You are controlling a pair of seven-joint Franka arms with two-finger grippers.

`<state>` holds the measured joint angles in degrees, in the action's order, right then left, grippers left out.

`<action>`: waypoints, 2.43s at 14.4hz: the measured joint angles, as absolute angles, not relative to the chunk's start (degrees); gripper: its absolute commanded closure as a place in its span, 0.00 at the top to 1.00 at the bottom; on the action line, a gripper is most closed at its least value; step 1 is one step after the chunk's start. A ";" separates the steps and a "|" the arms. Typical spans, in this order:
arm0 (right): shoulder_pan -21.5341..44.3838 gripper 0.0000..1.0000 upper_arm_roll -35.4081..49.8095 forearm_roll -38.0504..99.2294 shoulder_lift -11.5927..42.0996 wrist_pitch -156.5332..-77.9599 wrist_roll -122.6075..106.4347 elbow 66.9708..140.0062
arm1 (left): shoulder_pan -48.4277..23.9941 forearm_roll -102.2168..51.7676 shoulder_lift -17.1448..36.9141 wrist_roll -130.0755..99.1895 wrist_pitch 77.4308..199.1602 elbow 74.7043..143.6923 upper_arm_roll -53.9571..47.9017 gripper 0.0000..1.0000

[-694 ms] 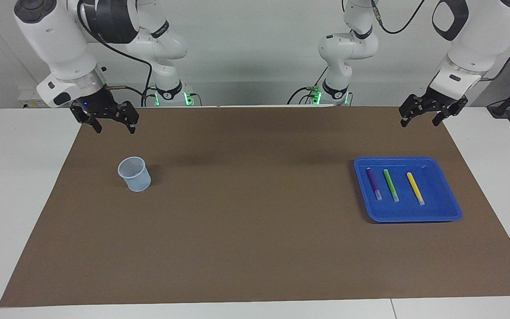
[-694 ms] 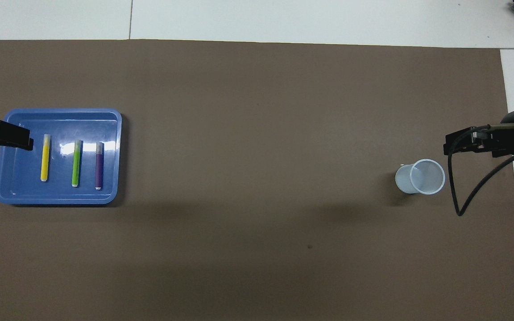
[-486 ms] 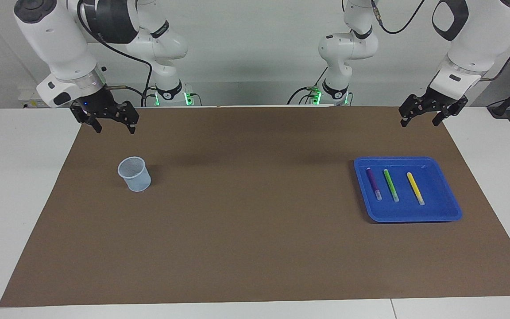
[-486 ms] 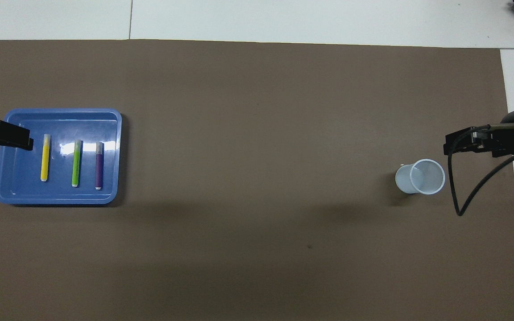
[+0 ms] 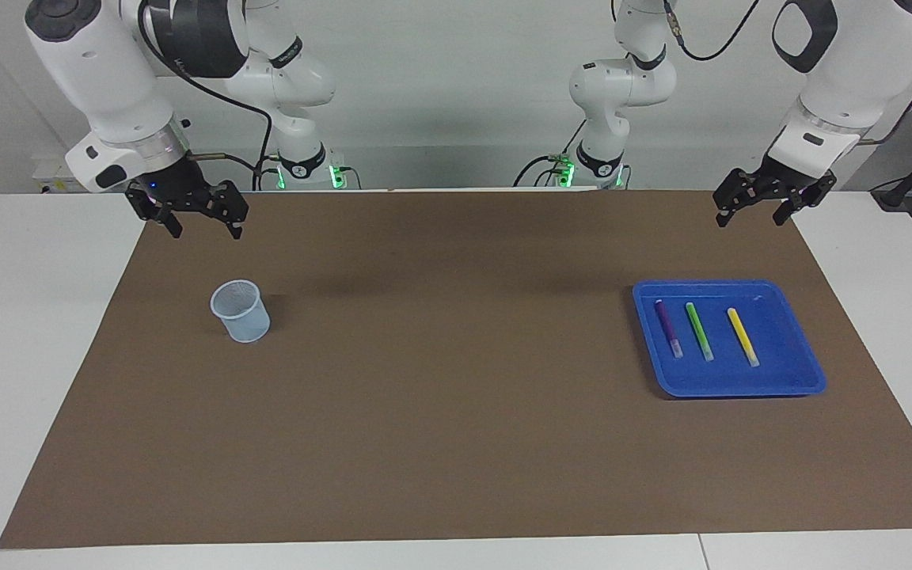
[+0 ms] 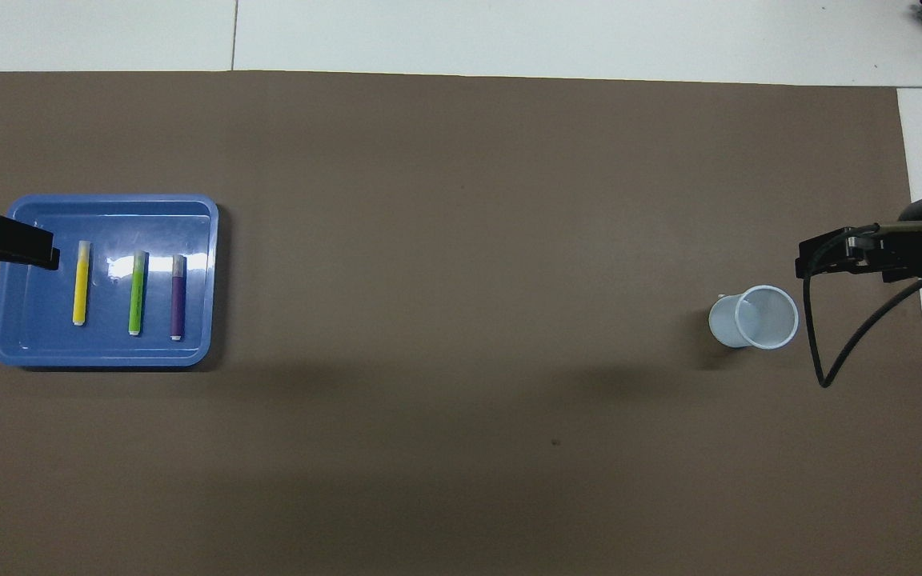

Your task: Transfer and insert pens with both arms

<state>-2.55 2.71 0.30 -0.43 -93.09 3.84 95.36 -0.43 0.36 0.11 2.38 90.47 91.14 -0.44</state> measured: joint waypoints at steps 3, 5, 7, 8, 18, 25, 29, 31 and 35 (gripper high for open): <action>-2.55 1.00 2.71 0.30 -0.43 -93.09 3.84 95.36 | -0.41 0.36 0.10 2.38 90.47 91.14 -0.39 1.00; -2.55 1.00 2.71 0.30 -0.43 -93.09 3.84 95.36 | -0.40 0.36 0.10 2.38 90.47 91.14 -0.35 1.00; -2.55 1.00 2.71 0.30 -0.43 -93.09 3.84 95.36 | -0.40 0.36 0.09 2.38 90.47 91.14 -0.35 1.00; -2.55 1.00 2.71 0.30 -0.43 -93.09 3.84 95.36 | -0.40 0.36 0.08 2.38 90.47 91.14 -0.36 1.00; -2.55 1.00 2.71 0.30 -0.43 -93.09 3.84 95.36 | -0.39 0.36 -4.46 2.37 102.31 104.72 -0.29 1.00; -2.55 1.00 2.71 0.30 -0.43 -93.09 3.84 95.36 | -0.31 0.36 -5.62 2.37 108.05 113.26 -0.23 1.00; -2.55 1.00 2.71 0.30 -0.43 -93.09 3.84 95.36 | -0.31 0.31 -5.64 2.37 108.71 115.96 -0.29 1.00; -2.55 1.00 2.71 0.30 -0.43 -93.09 3.84 95.36 | -0.31 -0.51 -5.64 2.37 108.74 116.53 -0.27 1.00; -2.55 1.00 2.71 0.30 -0.43 -93.09 3.84 95.36 | -0.31 -1.17 -5.65 2.39 110.38 116.96 -0.28 1.00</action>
<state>-2.55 2.71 0.30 -0.43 -93.09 3.84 95.36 -0.31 -1.17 -5.65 2.39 110.38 116.96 -0.28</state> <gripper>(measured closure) 0.000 0.000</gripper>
